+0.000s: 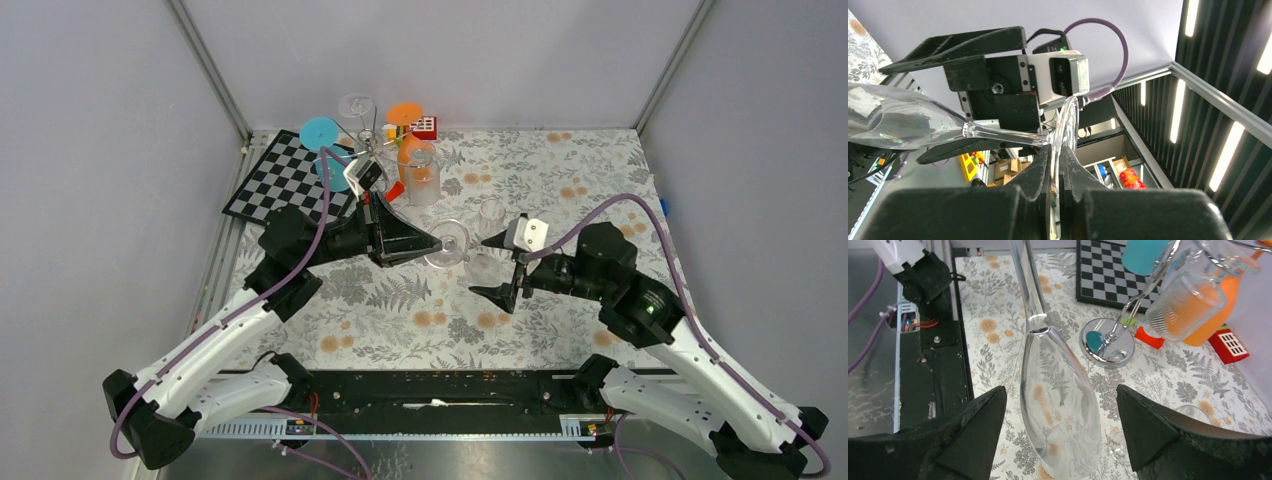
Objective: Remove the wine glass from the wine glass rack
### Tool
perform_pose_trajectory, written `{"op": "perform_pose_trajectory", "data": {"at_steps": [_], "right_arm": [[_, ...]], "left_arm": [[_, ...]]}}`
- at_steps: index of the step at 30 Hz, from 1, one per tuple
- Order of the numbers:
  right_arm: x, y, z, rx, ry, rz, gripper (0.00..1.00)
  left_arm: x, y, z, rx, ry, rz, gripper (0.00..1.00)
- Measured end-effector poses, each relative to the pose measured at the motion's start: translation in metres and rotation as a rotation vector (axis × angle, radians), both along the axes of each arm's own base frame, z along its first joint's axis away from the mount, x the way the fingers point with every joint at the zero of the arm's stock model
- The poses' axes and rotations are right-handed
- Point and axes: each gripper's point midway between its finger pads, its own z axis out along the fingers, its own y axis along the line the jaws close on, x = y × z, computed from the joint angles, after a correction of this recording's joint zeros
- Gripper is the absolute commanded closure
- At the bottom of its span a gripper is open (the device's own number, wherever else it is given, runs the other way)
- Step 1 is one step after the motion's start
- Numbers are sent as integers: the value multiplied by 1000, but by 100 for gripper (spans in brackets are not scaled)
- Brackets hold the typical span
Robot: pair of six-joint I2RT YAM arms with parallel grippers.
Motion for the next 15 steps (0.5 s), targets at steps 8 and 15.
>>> {"op": "perform_pose_trajectory", "data": {"at_steps": [8, 15], "right_arm": [[-1, 15, -19, -64, -6, 103, 38], [-1, 18, -19, -54, -25, 120, 60]], "left_arm": [[-7, 2, 7, 4, -34, -24, 100], [-10, 3, 5, 13, -34, -33, 70]]}}
